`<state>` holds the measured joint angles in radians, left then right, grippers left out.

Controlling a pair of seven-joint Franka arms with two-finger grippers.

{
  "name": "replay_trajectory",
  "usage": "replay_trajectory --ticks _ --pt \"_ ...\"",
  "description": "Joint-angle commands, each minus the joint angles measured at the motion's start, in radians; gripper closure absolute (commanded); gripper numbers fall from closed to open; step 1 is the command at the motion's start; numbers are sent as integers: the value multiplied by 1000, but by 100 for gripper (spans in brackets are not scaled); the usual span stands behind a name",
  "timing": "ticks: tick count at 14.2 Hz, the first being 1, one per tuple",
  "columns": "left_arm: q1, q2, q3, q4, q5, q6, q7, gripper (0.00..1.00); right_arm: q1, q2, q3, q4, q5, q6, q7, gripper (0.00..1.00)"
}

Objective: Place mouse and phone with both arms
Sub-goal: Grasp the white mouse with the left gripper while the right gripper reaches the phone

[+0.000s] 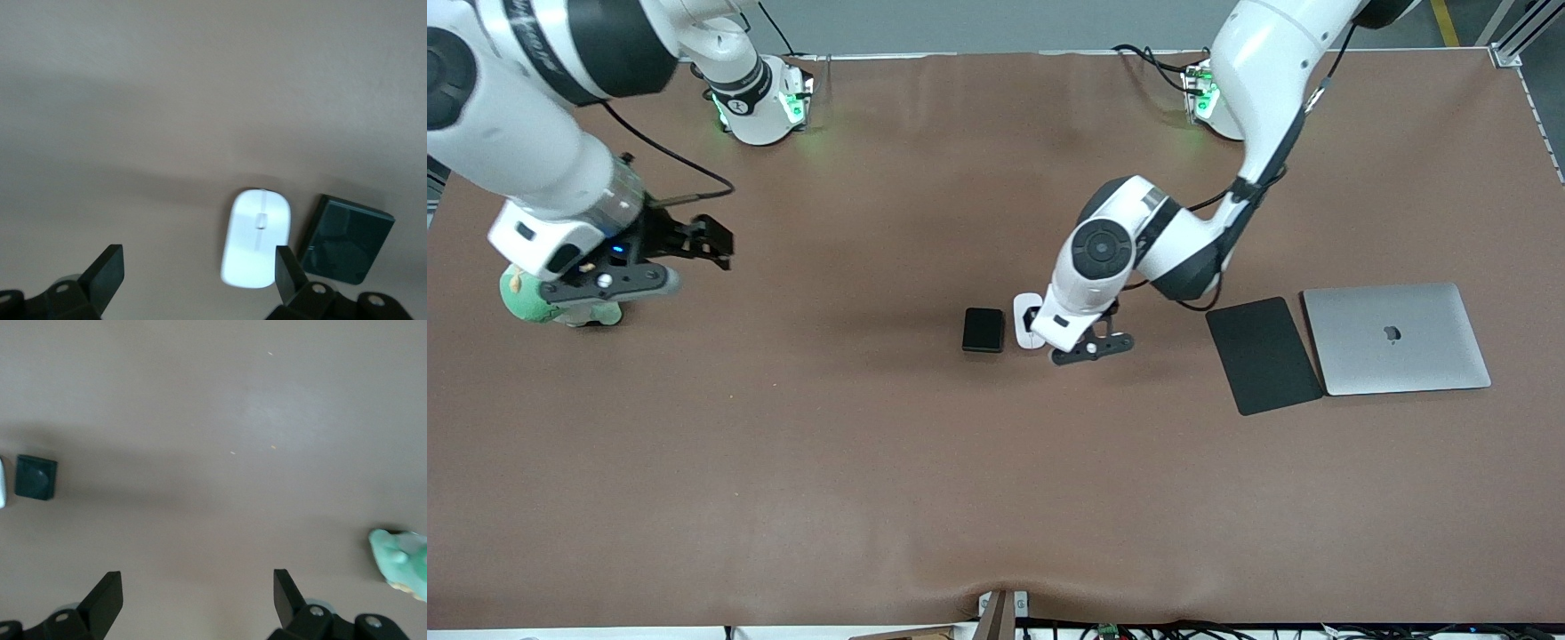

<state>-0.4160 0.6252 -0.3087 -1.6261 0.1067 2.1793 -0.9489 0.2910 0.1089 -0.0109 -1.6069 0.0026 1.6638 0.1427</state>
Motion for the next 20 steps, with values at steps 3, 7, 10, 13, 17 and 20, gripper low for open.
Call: replay_trajectory --ticks 3,7,10,13,17,20 --pt "-64 88 13 32 25 106 -44 6 126 156 -7 50 62 117 176 0" --pt "-86 126 13 32 66 145 -45 10 207 262 -7 50 92 218 287 0" --pt "-90 155 13 32 116 145 -68 11 232 331 -7 44 138 287 299 0" --pt "-112 183 13 35 114 148 -76 19 231 368 -7 38 140 324 298 0" --pt "-107 183 13 35 116 159 -87 41 231 379 -8 -2 139 378 296 0" --pt "-89 151 32 31 129 143 -76 66 238 380 -9 -24 137 425 296 0"
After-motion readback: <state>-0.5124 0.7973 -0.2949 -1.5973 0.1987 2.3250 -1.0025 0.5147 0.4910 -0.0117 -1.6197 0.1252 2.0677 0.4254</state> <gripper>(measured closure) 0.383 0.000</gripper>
